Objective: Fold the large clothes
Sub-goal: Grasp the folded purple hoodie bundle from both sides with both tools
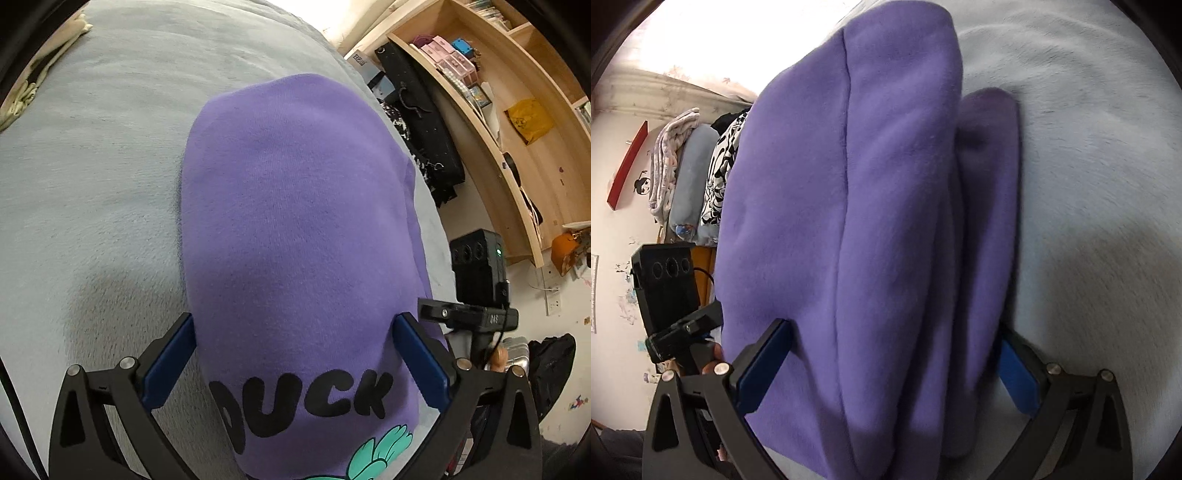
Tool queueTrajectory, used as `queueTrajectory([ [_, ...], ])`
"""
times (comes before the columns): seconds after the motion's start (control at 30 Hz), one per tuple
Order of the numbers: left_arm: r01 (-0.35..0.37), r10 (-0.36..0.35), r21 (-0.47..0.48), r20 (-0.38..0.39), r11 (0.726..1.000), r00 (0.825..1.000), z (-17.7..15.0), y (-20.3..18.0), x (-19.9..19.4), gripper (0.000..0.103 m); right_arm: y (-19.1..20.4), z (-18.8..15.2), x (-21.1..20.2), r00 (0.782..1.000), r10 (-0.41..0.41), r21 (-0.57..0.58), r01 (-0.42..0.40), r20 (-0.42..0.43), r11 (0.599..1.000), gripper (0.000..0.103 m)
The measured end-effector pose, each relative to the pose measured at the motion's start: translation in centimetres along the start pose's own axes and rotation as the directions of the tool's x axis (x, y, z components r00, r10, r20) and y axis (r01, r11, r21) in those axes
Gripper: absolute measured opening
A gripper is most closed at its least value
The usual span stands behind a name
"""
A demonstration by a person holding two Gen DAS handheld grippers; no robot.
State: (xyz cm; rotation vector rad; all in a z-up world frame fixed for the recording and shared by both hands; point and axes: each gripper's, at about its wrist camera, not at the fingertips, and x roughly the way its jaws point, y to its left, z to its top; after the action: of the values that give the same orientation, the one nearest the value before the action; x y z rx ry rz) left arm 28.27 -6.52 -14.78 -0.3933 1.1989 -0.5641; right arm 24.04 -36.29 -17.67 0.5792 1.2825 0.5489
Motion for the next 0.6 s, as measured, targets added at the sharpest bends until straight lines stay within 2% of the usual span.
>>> queueTrajectory([
  [0.13, 0.042, -0.042, 0.028, -0.008, 0.999, 0.999, -0.7, 0.7, -0.2, 0.102, 0.2, -0.1, 0.3, 1.0, 0.021, -0.019, -0.021, 0.014, 1.0, 0.103],
  [0.3, 0.119, -0.117, 0.021, -0.084, 0.993, 0.99, -1.3, 1.5, 0.0, 0.102, 0.5, -0.6, 0.4, 0.999, 0.048, -0.07, -0.047, 0.021, 0.996, 0.103],
  [0.4, 0.153, -0.151, 0.001, -0.158, 0.988, 0.976, -1.8, 1.5, 1.4, 0.102, 1.3, -0.5, 0.9, 0.998, 0.065, -0.085, -0.064, 0.015, 0.994, 0.103],
  [0.5, 0.212, -0.218, -0.053, -0.17, 0.976, 0.961, -1.7, 2.3, 2.6, 0.102, 1.8, -0.2, 1.4, 0.997, 0.076, -0.09, -0.074, 0.015, 0.993, 0.103],
  [0.6, 0.251, -0.257, -0.056, -0.167, 0.966, 0.952, -1.1, 2.0, 3.9, 0.102, 2.0, -0.1, 1.5, 0.996, 0.089, -0.087, -0.087, 0.024, 0.992, 0.103],
])
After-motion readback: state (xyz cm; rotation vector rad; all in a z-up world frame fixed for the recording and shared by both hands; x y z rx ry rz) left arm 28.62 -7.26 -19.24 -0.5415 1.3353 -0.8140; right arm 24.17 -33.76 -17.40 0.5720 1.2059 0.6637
